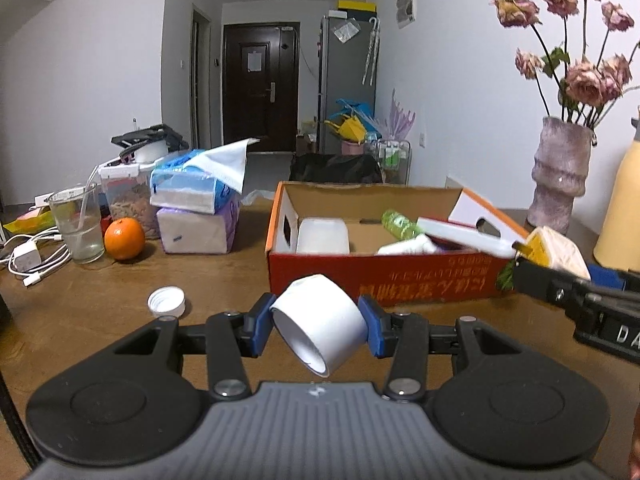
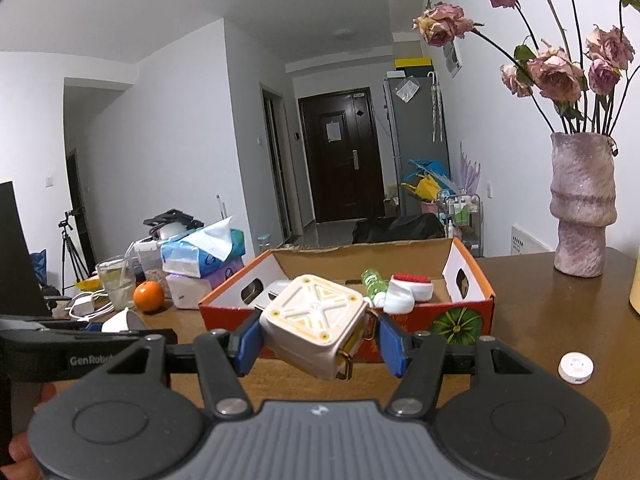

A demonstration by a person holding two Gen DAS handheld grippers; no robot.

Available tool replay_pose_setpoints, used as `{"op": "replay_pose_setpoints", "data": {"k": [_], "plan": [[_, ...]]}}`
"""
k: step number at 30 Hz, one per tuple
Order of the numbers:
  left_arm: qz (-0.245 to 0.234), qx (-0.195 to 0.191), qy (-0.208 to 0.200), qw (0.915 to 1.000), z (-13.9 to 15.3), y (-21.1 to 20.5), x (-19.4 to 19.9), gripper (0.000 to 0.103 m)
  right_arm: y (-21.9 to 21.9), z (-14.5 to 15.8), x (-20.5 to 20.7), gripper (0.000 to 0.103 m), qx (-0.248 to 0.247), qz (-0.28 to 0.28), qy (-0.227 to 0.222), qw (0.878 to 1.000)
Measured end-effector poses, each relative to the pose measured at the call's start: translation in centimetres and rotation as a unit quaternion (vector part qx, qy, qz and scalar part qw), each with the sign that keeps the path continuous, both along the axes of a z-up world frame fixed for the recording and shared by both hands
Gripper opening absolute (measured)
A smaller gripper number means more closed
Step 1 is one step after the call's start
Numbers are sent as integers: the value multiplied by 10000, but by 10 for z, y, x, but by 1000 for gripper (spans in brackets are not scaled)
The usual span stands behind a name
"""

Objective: Organize rigid objects
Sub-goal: 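Carry the white tape roll and plug over the cardboard box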

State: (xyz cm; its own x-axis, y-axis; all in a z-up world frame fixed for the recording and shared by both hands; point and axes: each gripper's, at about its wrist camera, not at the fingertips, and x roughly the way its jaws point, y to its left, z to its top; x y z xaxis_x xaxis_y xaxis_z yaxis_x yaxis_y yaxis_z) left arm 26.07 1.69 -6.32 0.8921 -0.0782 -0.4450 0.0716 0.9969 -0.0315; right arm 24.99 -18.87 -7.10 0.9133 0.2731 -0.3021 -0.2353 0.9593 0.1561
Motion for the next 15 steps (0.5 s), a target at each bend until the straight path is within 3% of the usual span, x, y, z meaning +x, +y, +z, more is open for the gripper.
{"op": "replay_pose_setpoints", "data": {"k": [15], "plan": [[64, -238, -175, 9995, 13, -25, 43, 47, -6, 12, 37, 59, 32, -174, -216, 9996]]}}
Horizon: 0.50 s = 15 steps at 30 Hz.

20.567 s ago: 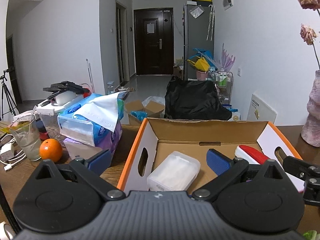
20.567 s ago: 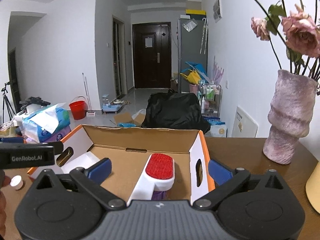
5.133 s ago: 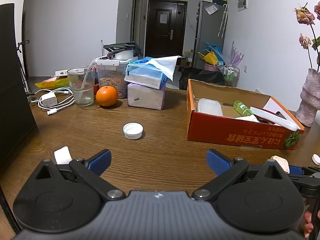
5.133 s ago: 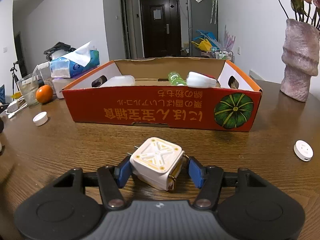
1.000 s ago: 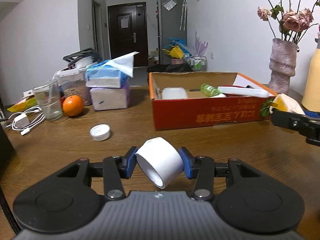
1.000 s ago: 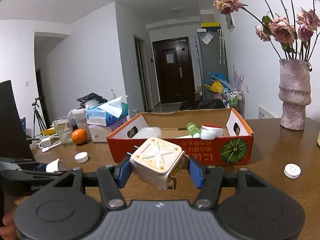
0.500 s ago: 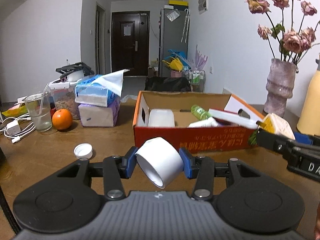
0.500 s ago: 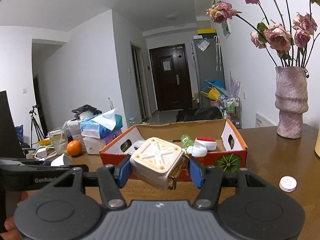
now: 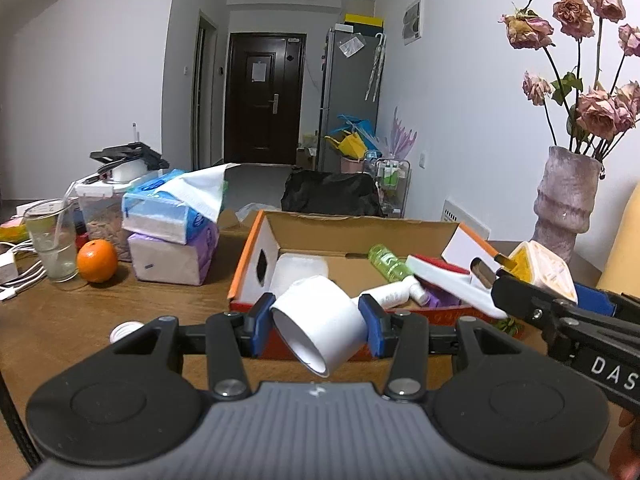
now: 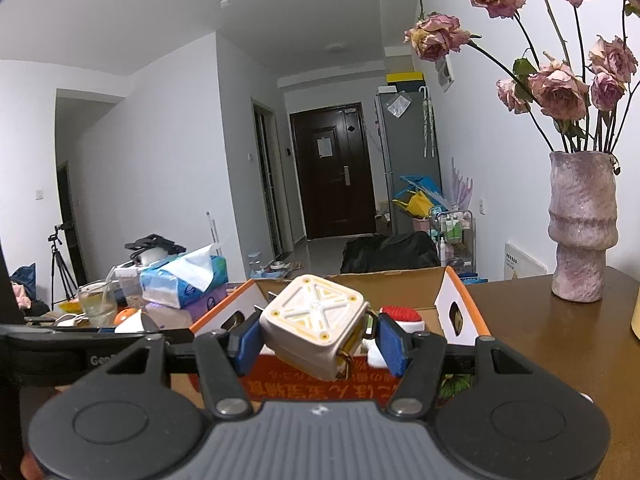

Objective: Organize rigid objects
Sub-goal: 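Carry the white tape roll and plug over the cardboard box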

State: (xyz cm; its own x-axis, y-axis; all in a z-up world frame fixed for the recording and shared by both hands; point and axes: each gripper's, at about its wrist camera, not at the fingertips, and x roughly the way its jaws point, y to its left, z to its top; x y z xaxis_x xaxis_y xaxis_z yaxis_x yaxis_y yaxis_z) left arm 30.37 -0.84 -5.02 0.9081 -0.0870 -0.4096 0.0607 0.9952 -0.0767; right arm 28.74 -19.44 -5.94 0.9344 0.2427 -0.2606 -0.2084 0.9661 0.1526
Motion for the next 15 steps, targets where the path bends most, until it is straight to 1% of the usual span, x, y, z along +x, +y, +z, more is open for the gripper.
{"op": "replay_pose_setpoints", "data": {"k": [15], "plan": [[117, -178, -114, 9997, 6, -11, 55, 47, -4, -3, 53, 59, -67, -146, 27, 9999]]}}
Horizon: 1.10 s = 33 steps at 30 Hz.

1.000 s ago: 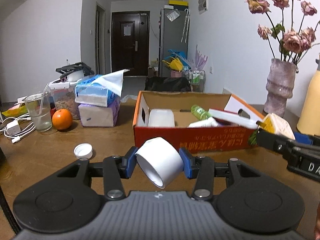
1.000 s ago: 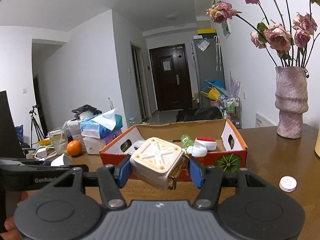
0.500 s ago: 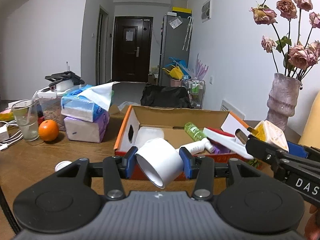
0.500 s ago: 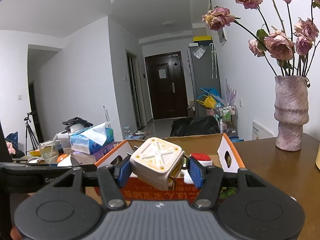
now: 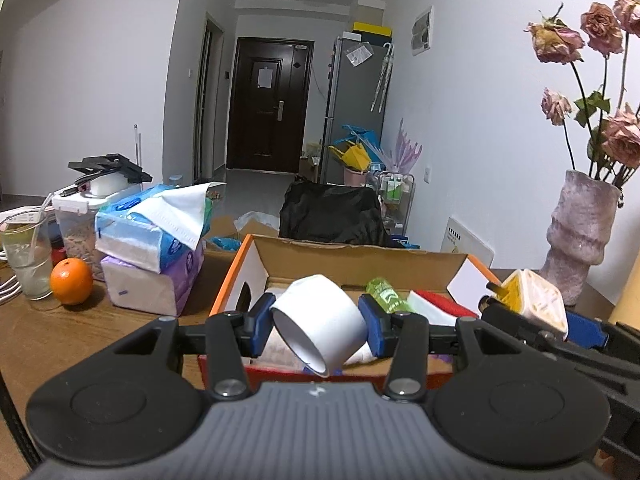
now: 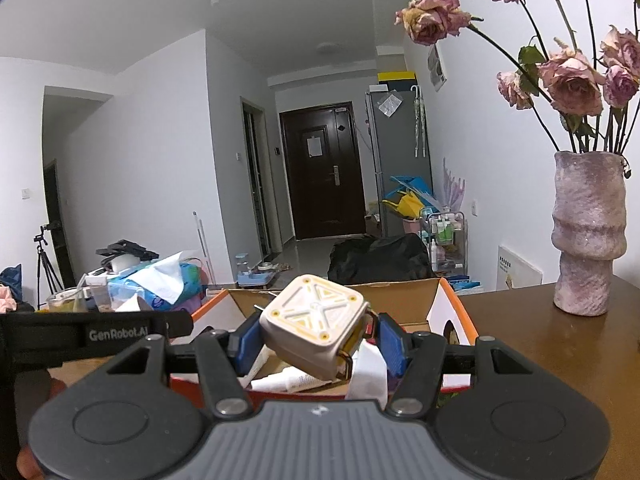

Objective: Organize rigid objects
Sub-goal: 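Carry the white tape roll and plug over the cardboard box, then open both tools to drop the tape roll and plug into the box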

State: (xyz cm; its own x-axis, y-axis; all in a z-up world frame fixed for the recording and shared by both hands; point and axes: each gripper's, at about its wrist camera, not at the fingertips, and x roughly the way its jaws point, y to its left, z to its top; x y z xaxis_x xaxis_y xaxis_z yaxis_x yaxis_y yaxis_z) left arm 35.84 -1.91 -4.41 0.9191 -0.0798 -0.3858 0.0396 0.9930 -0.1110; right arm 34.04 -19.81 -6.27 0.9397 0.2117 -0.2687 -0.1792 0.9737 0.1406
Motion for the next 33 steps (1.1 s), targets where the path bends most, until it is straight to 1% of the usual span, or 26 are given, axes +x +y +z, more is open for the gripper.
{"op": "replay_pose_setpoints", "data": {"k": [11, 19, 33], "plan": [[116, 20, -13, 9999, 0, -4, 38, 47, 4, -2, 36, 59, -122, -30, 27, 9999], [183, 114, -33, 9998, -1, -8, 64, 47, 6, -2, 59, 59, -216, -37, 84, 9997], [231, 311, 66, 9992, -10, -14, 93, 47, 6, -3, 90, 59, -443, -101, 366, 9983]]}}
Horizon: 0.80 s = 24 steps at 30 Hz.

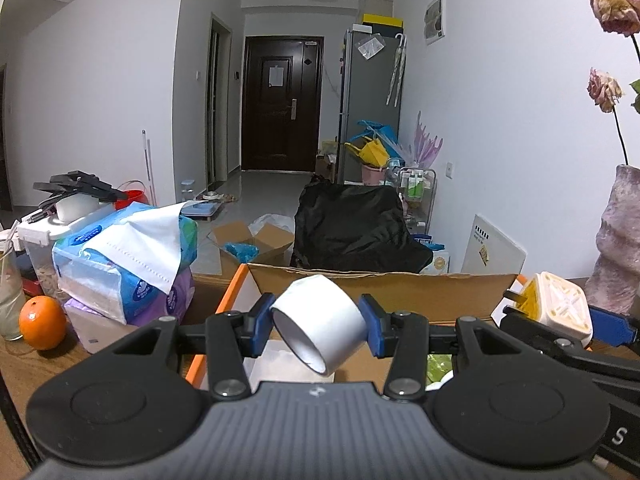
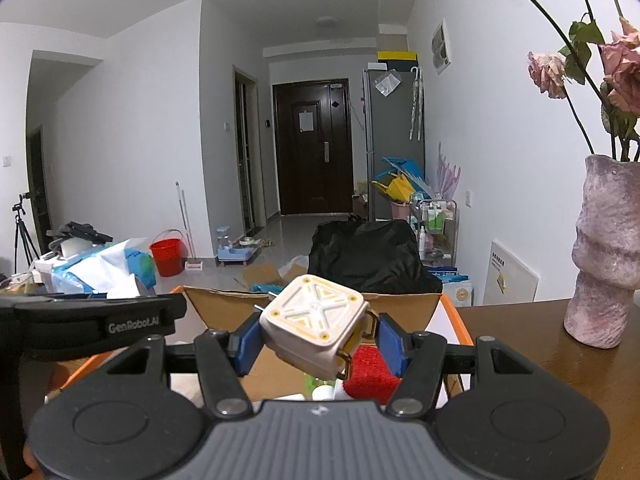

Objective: Organize rigid objects
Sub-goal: 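Open both tools to drop the tape roll and plug into the box, then withdraw both tools from the box toward the white bottle caps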

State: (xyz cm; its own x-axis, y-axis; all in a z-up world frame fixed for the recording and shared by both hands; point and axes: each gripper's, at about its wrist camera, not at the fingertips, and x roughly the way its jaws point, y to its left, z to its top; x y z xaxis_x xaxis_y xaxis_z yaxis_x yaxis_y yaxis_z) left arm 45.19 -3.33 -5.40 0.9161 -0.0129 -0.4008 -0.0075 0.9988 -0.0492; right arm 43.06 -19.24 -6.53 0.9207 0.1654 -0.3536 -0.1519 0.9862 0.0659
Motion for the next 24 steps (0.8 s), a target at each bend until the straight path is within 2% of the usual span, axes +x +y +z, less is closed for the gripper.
{"op": "replay_pose_setpoints", "data": {"k": [5, 7, 9, 11, 12, 15, 24], "plan": [[-17, 35, 53, 10000, -2, 0, 2, 49, -2, -1, 4, 59, -16, -19, 117, 9999], [-22, 12, 74, 10000, -2, 1, 2, 63, -4, 0, 6, 60, -6, -18, 187, 9998], [52, 8, 82, 10000, -3, 4, 2, 87, -6, 1, 5, 67, -29, -94, 153, 9998], [150, 38, 56, 9999, -3, 5, 1, 98, -9, 3, 4, 90, -8, -152, 114, 9998], [167, 9, 57, 9998, -3, 6, 1, 103, -10, 3, 3, 94, 11, -182, 70, 9998], [220, -14, 60, 9997, -2, 8, 1, 103, -13, 4, 1, 102, 58, -251, 3, 9997], [251, 25, 62, 9997, -2, 7, -2, 103, -15, 4, -2, 103, 47, -287, -50, 9996]]}}
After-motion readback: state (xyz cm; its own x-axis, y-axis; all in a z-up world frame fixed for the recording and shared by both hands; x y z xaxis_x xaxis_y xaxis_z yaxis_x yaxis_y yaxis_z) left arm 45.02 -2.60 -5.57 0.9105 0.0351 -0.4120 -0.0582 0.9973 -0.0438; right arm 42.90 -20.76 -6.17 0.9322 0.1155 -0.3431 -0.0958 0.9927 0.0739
